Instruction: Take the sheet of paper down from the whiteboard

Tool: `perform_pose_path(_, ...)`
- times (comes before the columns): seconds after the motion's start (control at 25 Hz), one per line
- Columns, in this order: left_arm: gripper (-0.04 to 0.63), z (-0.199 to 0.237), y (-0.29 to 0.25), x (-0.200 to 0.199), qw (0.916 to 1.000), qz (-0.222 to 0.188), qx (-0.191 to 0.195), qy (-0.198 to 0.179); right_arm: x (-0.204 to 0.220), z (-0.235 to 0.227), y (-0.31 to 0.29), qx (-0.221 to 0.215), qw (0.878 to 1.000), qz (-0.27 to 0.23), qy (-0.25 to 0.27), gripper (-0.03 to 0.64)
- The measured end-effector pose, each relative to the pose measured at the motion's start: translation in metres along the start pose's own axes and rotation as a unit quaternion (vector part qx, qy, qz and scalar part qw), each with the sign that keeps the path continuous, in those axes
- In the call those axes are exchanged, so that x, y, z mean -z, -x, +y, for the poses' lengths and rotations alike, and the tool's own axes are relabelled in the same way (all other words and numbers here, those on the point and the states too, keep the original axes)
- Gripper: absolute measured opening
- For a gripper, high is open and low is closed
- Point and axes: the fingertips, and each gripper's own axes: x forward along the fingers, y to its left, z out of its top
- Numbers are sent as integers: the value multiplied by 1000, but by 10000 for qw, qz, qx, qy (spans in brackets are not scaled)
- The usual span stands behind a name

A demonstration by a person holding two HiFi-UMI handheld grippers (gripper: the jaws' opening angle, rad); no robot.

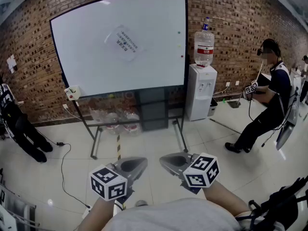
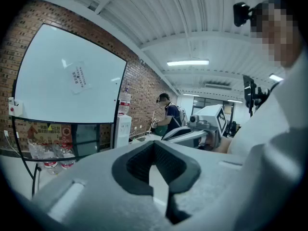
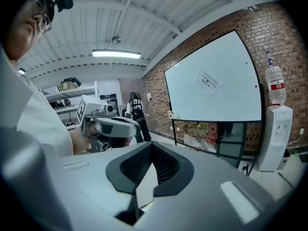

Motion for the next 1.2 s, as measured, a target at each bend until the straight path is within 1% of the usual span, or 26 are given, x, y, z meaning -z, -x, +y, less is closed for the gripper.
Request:
perform_pose_path(0.2,2,17,-4,-1,10000,16,-47,56,-1,-10,-11,-29,10000,30,-11,-2)
perform_pose_path(0.36,2,40,-15,-2,9999,32,-28,97,-2,-32,-26,8,9999,86,-55,-2)
perform_pose_path(0.48,2,62,-25,-7,9999,50,12,165,-9,-50,-42,16,9998,158,-81,-2)
perform_pose_path(0.6,2,98,-33,-10,9997,47,57,234,-17,-72,-69,37,9997,220,-107,-2)
perform_pose_path(0.76,2,164,-43,-13,9996,59,72,272,-27,-112,-122,70,9996,247,-153,-2)
perform_pose_path(0.88,2,229,-52,-27,9995,79,52,290,-45,-148,-170,100,9994,289,-172,-2)
perform_pose_path(1.0,0,303,-58,-57,9996,65,43,260,-78,-190,-222,202,9992,299,-191,-2)
perform_pose_path(1.2,2,423,-70,-114,9998,-87,136,75,-144,-264,-305,512,9986,125,-48,-2)
